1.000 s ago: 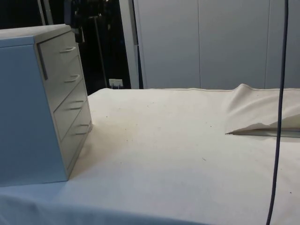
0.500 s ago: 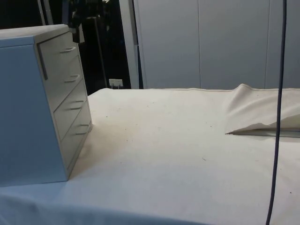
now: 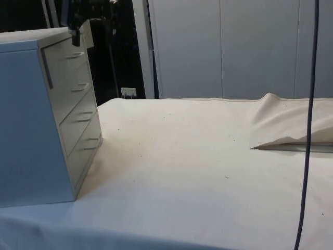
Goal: Open the drawer, then close it.
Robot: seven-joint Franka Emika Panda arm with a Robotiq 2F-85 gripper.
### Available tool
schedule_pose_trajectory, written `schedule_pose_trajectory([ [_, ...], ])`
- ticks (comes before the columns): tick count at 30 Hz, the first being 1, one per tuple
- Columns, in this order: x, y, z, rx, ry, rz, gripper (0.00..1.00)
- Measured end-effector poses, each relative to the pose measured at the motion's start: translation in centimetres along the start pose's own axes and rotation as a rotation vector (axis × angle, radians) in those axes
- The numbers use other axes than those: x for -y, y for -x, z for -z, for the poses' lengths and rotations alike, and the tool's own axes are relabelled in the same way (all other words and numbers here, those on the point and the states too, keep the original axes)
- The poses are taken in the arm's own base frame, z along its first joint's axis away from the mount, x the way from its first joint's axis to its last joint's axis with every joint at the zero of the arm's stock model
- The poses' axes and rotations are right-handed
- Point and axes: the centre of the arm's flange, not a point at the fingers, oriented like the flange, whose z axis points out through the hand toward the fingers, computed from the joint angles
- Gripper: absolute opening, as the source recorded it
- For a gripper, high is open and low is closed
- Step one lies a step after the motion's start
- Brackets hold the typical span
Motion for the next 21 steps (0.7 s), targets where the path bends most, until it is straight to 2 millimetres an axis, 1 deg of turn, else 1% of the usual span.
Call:
schedule_pose_trajectory([
  [8, 0.6, 1.0, -0.2, -0.014, -0.021, -0.025, 1.00],
  [21, 0.4, 3.3, -0.9, -0.016, -0.031, -0.057, 1.00],
])
